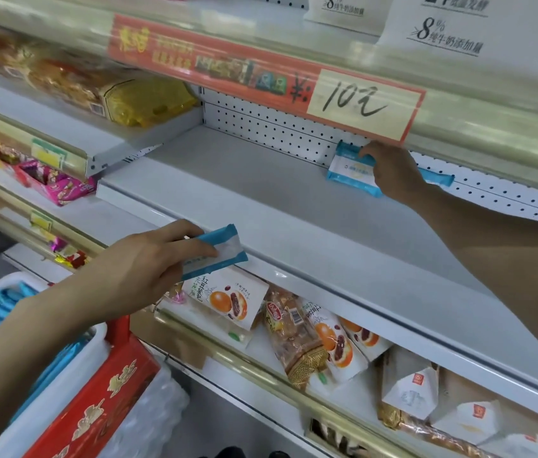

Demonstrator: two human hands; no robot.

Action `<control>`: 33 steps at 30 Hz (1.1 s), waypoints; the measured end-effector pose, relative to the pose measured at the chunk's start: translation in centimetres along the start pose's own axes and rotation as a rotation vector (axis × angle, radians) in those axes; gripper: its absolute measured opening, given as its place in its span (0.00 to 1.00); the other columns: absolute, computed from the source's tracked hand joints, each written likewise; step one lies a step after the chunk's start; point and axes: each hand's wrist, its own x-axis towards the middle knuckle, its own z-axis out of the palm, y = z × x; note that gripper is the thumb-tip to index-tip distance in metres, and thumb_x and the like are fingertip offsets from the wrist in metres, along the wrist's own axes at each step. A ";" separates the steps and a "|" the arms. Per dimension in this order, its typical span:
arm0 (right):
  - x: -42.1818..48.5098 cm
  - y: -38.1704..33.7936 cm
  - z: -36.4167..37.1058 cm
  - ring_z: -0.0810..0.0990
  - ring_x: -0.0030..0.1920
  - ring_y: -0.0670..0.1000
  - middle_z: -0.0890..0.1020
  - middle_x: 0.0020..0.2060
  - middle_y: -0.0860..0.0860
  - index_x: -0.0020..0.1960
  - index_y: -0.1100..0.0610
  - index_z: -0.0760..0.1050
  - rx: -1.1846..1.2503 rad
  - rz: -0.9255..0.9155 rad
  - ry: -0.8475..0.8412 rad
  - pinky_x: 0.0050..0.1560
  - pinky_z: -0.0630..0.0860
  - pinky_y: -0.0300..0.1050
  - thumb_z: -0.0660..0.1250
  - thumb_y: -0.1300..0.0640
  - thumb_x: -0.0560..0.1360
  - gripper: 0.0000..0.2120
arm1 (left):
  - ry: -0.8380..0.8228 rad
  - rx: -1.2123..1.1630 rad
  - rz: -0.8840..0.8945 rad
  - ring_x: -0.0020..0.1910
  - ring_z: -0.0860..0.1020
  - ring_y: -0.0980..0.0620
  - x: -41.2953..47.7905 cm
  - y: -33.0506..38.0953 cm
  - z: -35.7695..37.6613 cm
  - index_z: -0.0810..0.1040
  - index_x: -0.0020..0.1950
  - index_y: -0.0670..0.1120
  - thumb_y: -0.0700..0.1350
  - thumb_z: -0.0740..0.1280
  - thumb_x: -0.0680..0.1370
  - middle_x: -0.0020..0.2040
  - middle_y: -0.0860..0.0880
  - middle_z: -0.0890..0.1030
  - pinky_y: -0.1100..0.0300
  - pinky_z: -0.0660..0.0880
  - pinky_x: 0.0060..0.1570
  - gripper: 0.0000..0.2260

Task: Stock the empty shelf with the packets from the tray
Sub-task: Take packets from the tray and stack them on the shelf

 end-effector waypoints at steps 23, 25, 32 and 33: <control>-17.9 -12.1 -12.9 0.76 0.61 0.47 0.77 0.62 0.48 0.60 0.53 0.77 0.593 -0.305 -0.027 0.63 0.73 0.39 0.66 0.58 0.82 0.08 | -0.034 -0.149 0.211 0.50 0.77 0.49 15.8 3.3 2.3 0.75 0.56 0.52 0.37 0.66 0.79 0.55 0.51 0.79 0.51 0.76 0.50 0.11; -18.2 -12.3 -13.1 0.76 0.62 0.47 0.77 0.63 0.47 0.59 0.52 0.75 0.573 -0.326 -0.063 0.64 0.73 0.42 0.66 0.56 0.82 0.06 | -0.045 -0.155 0.226 0.48 0.77 0.50 17.0 3.7 2.8 0.75 0.53 0.51 0.38 0.66 0.79 0.51 0.51 0.79 0.52 0.76 0.48 0.09; -17.8 -12.0 -12.7 0.73 0.60 0.43 0.76 0.60 0.45 0.54 0.48 0.74 0.426 -0.348 -0.142 0.63 0.72 0.44 0.67 0.57 0.80 0.05 | -0.004 -0.240 0.294 0.46 0.75 0.55 19.4 4.7 4.0 0.78 0.47 0.49 0.38 0.70 0.78 0.47 0.54 0.77 0.59 0.74 0.49 0.06; -17.7 -11.9 -12.7 0.73 0.59 0.44 0.75 0.59 0.45 0.53 0.48 0.74 0.420 -0.353 -0.161 0.62 0.73 0.45 0.68 0.57 0.79 0.06 | 0.008 -0.257 0.300 0.46 0.75 0.55 19.6 4.9 4.1 0.78 0.47 0.48 0.38 0.70 0.77 0.47 0.54 0.77 0.60 0.73 0.49 0.06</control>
